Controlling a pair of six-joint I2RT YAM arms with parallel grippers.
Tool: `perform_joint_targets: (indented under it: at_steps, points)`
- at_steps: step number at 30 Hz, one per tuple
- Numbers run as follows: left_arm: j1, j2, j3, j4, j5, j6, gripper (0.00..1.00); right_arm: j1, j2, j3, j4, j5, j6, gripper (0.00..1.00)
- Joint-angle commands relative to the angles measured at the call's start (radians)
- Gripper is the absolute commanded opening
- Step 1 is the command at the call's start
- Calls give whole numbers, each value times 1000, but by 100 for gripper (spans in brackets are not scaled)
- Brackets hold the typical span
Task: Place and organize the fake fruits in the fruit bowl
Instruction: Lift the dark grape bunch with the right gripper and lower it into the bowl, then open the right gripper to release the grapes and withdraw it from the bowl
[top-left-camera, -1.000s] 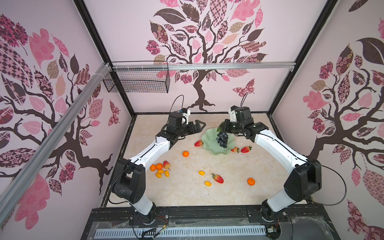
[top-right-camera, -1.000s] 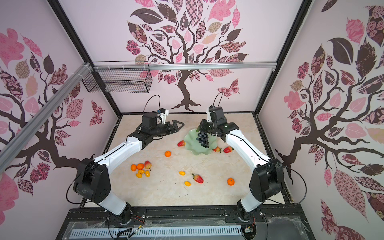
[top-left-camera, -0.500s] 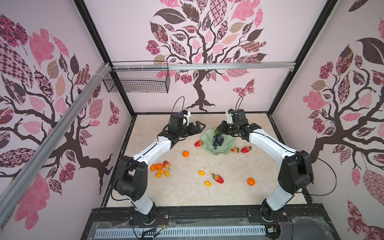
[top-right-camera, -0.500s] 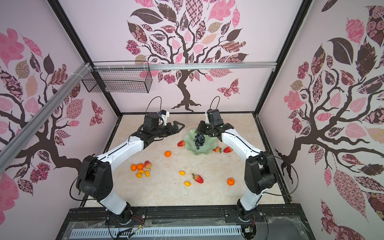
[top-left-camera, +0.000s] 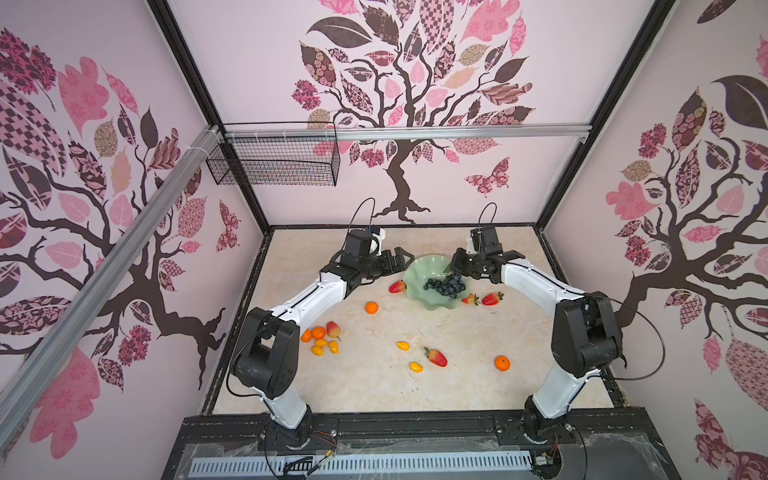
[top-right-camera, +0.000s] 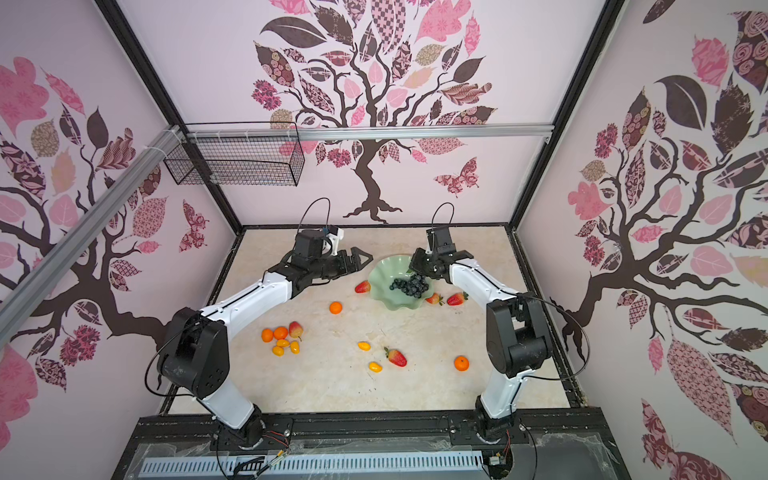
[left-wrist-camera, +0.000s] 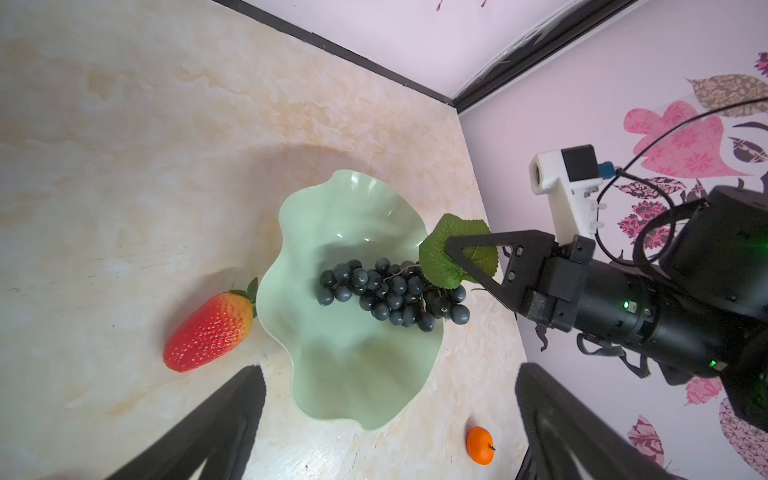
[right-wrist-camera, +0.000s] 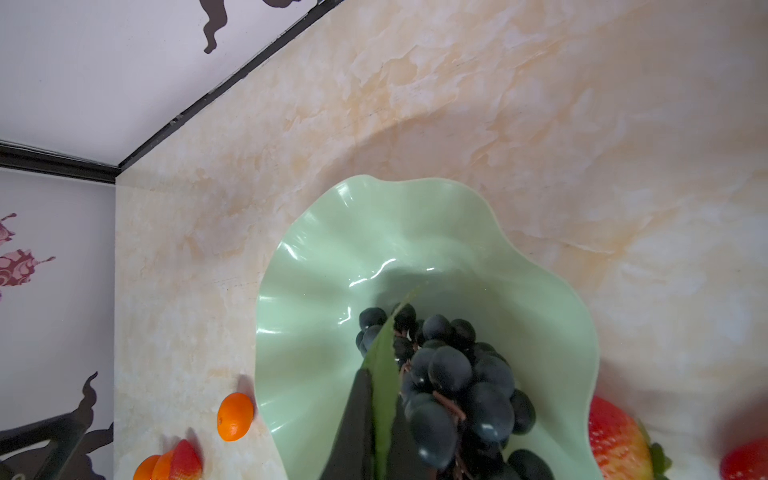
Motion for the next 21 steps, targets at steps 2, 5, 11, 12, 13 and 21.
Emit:
perform_joint_targets:
  at_steps: [2,5,11,12,13,21]
  points:
    - [-46,26,51,-40,7,49,98,-5,67,63,-26,42,-31,0]
    - [-69,39,64,-61,8,64,98,-6,96,82,-29,47,-39,0]
    - [-85,52,78,-82,13,72,98,-10,162,168,-61,57,-57,0]
    - [-84,55,80,-86,13,73,98,-12,171,180,-63,58,-57,0]
    - [-85,54,82,-88,13,75,98,-13,178,189,-65,59,-58,0]
    - [-84,66,99,-116,25,82,98,-15,213,207,-82,73,-59,0]
